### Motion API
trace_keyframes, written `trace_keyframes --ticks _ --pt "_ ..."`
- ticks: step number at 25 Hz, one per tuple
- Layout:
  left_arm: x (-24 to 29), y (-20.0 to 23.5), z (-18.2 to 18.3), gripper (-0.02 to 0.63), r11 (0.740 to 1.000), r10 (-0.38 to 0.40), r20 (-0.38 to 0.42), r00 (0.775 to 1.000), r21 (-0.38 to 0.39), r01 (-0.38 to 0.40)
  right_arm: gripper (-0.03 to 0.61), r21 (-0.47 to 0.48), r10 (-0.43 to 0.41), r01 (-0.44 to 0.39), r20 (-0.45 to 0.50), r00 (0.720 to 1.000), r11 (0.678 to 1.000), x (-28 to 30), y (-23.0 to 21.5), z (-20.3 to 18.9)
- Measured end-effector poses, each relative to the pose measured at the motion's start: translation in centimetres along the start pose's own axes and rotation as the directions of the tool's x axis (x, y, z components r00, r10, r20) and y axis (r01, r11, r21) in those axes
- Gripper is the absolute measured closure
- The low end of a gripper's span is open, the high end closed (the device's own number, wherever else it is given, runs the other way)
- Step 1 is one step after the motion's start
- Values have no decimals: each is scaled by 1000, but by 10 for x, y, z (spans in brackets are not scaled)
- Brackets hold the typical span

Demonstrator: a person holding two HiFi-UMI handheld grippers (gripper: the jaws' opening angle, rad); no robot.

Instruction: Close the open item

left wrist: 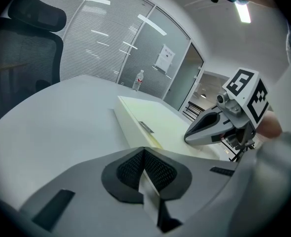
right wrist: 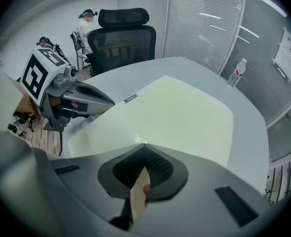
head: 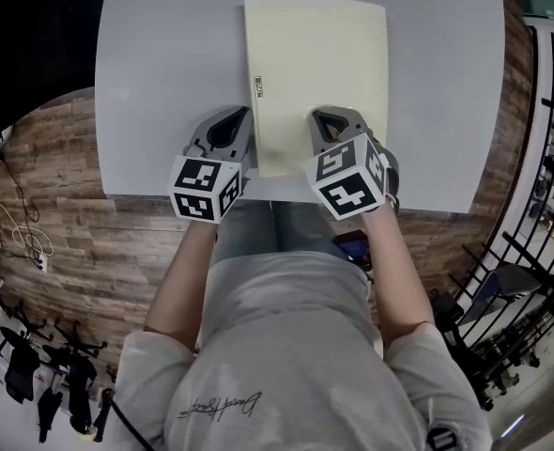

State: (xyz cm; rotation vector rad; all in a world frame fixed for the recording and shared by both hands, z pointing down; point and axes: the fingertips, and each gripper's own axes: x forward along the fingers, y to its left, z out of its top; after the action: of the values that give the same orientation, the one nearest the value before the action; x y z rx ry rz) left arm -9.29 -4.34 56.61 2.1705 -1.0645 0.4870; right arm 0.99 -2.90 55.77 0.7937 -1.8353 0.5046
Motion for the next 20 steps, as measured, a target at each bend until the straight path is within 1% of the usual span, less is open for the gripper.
trace_keyframes --ticks 5,9,13,17,20 --pt "1 -1 1 606 1000 12 -10 1000 -2 -12 565 21 28 -28 18 999 999 -3 -2 0" --pt "2 3 -1 606 999 29 -7 1000 -16 -30 565 42 33 -34 43 999 999 -3 -2 3" --pt "1 0 3 604 999 33 -1 999 -20 -33 565 64 42 -48 94 995 997 -10 -6 5" --pt "-3 -4 6 604 999 38 8 999 -12 -38 565 114 65 -84 164 984 990 -21 -11 5" --pt "-6 -5 11 604 999 42 21 999 -1 -42 565 140 52 -83 210 976 987 -27 -19 2"
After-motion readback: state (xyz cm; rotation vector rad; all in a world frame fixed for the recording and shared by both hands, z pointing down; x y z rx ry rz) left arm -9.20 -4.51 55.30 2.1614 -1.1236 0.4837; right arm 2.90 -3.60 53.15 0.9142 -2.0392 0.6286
